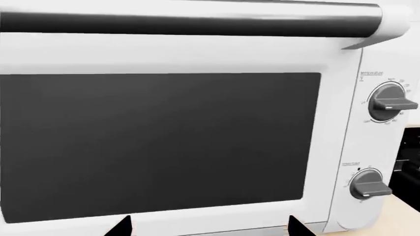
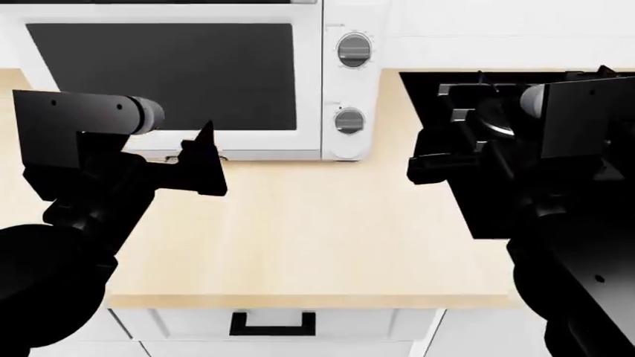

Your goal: Turn on the toaster oven by setting the timer.

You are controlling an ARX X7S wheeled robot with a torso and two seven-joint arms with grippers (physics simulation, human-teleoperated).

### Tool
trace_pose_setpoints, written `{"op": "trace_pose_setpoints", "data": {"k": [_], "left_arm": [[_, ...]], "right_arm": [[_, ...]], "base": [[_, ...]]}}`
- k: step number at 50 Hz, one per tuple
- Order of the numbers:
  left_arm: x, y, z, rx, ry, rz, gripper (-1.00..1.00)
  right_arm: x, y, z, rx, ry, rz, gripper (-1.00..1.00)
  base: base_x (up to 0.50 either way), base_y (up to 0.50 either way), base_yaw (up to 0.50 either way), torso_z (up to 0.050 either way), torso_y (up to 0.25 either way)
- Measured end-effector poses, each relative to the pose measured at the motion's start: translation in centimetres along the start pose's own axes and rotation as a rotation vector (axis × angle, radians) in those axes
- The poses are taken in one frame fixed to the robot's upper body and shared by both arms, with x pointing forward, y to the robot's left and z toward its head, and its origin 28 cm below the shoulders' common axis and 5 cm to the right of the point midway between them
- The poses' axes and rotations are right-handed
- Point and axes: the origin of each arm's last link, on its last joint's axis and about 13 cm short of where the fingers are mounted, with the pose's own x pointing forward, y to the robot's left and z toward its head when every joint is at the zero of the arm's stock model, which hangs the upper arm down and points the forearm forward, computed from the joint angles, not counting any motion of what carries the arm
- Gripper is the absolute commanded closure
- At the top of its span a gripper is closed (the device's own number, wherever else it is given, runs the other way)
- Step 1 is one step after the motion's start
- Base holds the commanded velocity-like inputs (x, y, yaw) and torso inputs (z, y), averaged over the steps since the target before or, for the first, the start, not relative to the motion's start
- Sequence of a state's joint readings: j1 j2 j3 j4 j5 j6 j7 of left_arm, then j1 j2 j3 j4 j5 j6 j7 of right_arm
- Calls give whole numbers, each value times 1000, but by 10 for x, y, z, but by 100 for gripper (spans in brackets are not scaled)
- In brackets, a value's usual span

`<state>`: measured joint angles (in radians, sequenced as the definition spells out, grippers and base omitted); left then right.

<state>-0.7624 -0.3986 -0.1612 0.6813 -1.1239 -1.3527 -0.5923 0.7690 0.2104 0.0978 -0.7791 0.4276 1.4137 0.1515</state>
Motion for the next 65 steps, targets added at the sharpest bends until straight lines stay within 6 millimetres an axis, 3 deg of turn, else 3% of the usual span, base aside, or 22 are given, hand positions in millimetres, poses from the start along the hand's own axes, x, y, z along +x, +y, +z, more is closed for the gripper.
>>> {"op": "trace_pose_setpoints", "data": {"k": [20, 30, 46, 56, 65], "left_arm": [[-2, 1, 2, -33, -4, 3, -100], [-13, 7, 9, -231, -107, 79, -100], [-37, 21, 16, -601, -269, 223, -100], [-46, 26, 20, -694, -332, 249, -100], [-51, 30, 22, -739, -368, 257, -100]], "right_arm": [[-3, 2, -1, 6, 13, 3, -100], [-7, 3, 5, -111, 26, 6, -100], [-17, 10, 21, -455, 43, 89, -100], [-20, 6, 28, -849, 35, 162, -100], [-22, -2, 32, -1046, 133, 169, -100]], "base": [[25, 0, 0, 0, 1], [0, 0, 0, 0, 0], [0, 0, 0, 0, 0], [0, 0, 0, 0, 0], [0, 0, 0, 0, 0]]}}
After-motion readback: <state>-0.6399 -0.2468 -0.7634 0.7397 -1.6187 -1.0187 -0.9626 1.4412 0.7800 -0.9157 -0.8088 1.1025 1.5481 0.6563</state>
